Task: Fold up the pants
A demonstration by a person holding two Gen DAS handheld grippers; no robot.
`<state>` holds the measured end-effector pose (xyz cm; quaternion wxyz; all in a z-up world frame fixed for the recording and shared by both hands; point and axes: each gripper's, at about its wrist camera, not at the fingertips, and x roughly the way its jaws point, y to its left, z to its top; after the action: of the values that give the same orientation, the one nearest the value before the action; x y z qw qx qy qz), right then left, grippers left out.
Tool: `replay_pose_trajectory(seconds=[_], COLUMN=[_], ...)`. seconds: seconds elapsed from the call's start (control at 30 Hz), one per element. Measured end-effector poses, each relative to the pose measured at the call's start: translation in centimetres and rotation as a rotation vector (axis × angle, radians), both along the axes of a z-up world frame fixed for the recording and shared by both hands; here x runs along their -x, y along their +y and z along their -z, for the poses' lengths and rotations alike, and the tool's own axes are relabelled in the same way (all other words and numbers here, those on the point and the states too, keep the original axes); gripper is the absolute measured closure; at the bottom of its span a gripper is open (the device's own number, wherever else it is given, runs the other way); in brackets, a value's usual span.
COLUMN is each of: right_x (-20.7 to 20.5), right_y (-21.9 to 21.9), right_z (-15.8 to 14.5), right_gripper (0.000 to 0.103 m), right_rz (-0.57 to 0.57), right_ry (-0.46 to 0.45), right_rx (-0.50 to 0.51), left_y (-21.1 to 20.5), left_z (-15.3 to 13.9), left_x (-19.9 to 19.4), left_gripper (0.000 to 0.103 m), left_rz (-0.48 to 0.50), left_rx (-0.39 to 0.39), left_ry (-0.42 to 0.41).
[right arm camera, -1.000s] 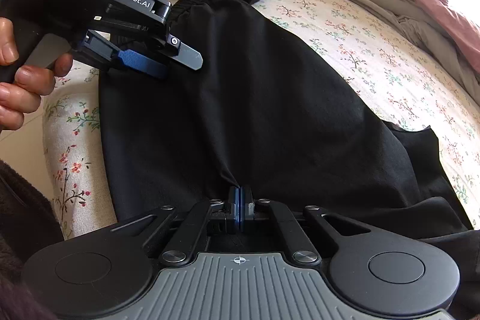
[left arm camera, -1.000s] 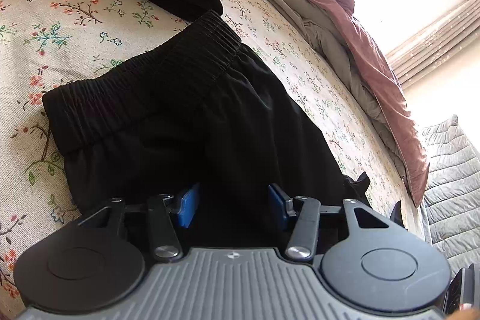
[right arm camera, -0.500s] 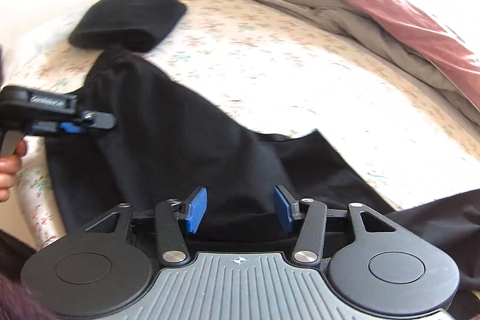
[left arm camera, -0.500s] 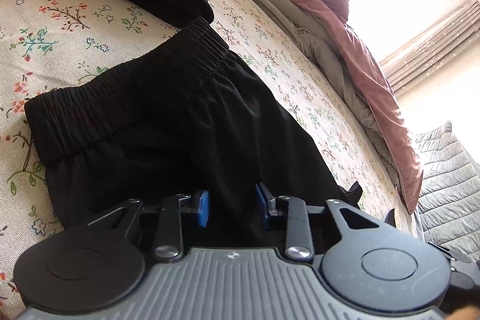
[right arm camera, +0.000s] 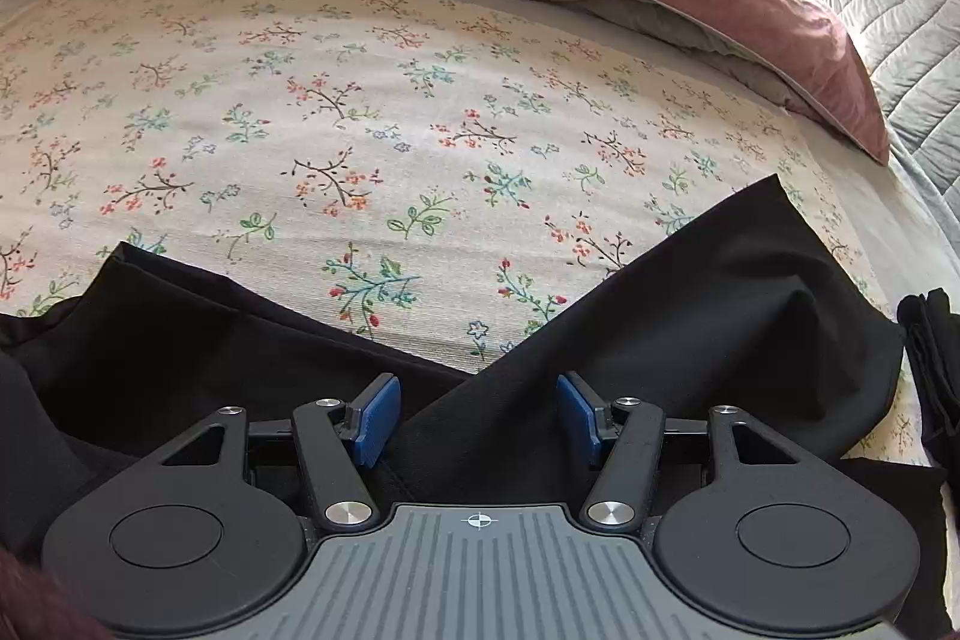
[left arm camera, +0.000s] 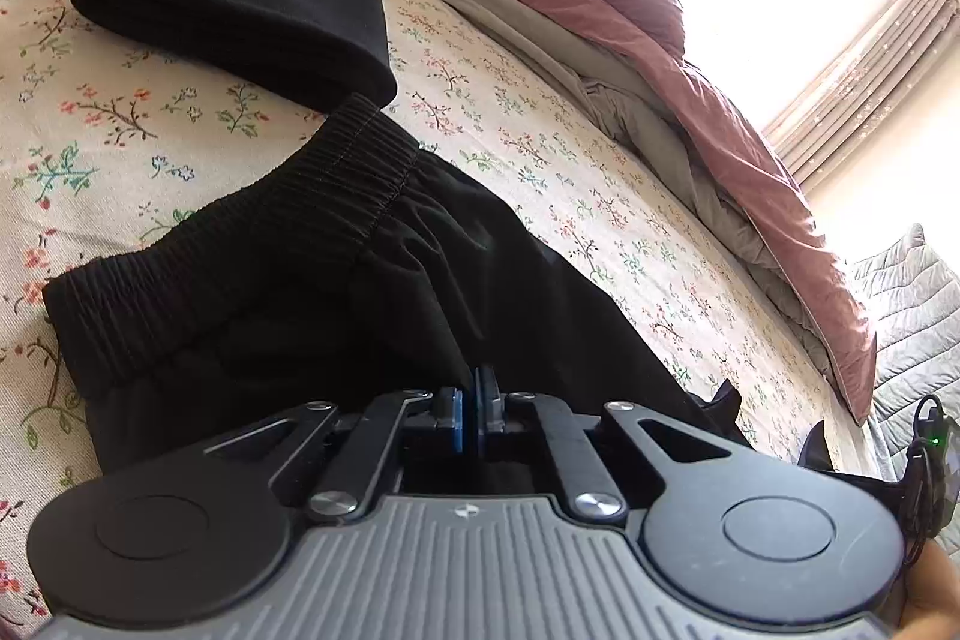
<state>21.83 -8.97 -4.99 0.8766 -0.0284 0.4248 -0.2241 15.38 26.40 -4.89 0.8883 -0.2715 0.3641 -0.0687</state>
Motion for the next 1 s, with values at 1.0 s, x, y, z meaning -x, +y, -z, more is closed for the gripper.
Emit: replay_pose_trajectory(seconds=[1.0], right_x=[23.9], right_y=[0.5], right_z=[0.2], right_gripper=[0.103], right_rz=[-0.043], right_ry=[-0.259], right_rx=[-0.197], left_y=[-0.7], left_z=[0.4], left_x=[6.2], left_gripper=[0.093], left_rz=[0.047], left_rx=[-0.417], left_ry=[0.157])
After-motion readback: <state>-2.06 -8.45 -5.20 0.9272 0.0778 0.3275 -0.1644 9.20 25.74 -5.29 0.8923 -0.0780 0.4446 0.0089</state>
